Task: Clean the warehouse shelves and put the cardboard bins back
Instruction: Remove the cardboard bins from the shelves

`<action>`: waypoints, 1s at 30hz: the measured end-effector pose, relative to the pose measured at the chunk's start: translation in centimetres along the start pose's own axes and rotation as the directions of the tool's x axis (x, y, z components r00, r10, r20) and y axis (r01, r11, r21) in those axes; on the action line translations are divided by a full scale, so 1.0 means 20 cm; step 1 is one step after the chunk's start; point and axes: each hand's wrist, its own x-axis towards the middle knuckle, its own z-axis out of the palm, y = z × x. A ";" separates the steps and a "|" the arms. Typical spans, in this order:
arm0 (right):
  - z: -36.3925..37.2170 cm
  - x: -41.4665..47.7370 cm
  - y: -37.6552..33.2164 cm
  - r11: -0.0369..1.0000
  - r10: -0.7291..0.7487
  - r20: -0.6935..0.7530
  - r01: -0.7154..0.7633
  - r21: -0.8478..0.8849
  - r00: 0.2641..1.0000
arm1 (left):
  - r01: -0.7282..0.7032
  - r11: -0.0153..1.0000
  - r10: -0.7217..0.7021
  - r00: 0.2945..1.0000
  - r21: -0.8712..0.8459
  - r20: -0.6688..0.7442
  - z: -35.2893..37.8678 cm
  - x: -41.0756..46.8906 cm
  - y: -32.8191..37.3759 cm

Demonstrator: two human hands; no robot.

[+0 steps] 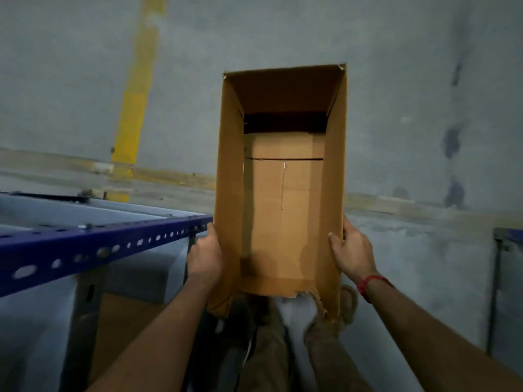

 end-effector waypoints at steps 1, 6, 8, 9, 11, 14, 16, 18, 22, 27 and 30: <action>0.06 0.05 0.01 1.000 -0.006 0.006 0.006 -0.004 1.000 | 0.018 1.000 -0.018 1.000 0.018 -0.006 0.04 0.06 -0.01; 0.32 0.26 0.05 1.000 -0.027 0.037 0.027 -0.014 0.999 | 0.063 0.994 -0.057 0.996 0.095 -0.063 0.22 0.29 -0.06; 0.39 0.32 0.05 0.999 -0.028 0.033 0.029 -0.015 0.999 | 0.071 0.993 -0.064 0.995 0.099 -0.074 0.26 0.34 -0.05; 0.42 0.35 0.05 1.000 -0.016 0.037 0.017 -0.011 0.999 | 0.074 0.993 -0.066 0.995 0.096 -0.078 0.28 0.36 -0.05; 0.47 0.40 0.06 1.000 0.008 0.061 -0.009 0.013 0.998 | 0.059 0.997 -0.056 0.997 0.056 -0.058 0.31 0.40 -0.05; 0.53 0.45 0.04 0.985 0.008 0.136 -0.031 0.168 0.991 | 0.028 0.988 -0.019 0.998 -0.153 0.056 0.36 0.44 -0.04; 0.55 0.44 0.03 0.961 0.018 0.222 -0.078 0.267 0.975 | 0.010 0.958 0.021 0.994 -0.287 0.103 0.37 0.44 -0.02; 0.56 0.40 0.04 0.945 0.046 0.296 -0.138 0.298 0.954 | 0.028 0.946 0.023 0.988 -0.323 0.153 0.37 0.42 0.01; 0.50 0.31 0.08 0.933 0.117 0.299 -0.208 0.293 0.947 | 0.068 0.929 0.013 0.976 -0.364 0.217 0.33 0.36 0.04; 0.35 0.09 0.05 0.939 0.082 0.197 -0.142 0.314 0.977 | 0.009 0.893 0.110 0.965 -0.450 0.236 0.21 0.18 0.14; 0.25 -0.07 0.01 0.921 0.086 0.157 -0.139 0.364 0.984 | -0.049 0.867 0.169 0.965 -0.495 0.199 0.15 0.02 0.22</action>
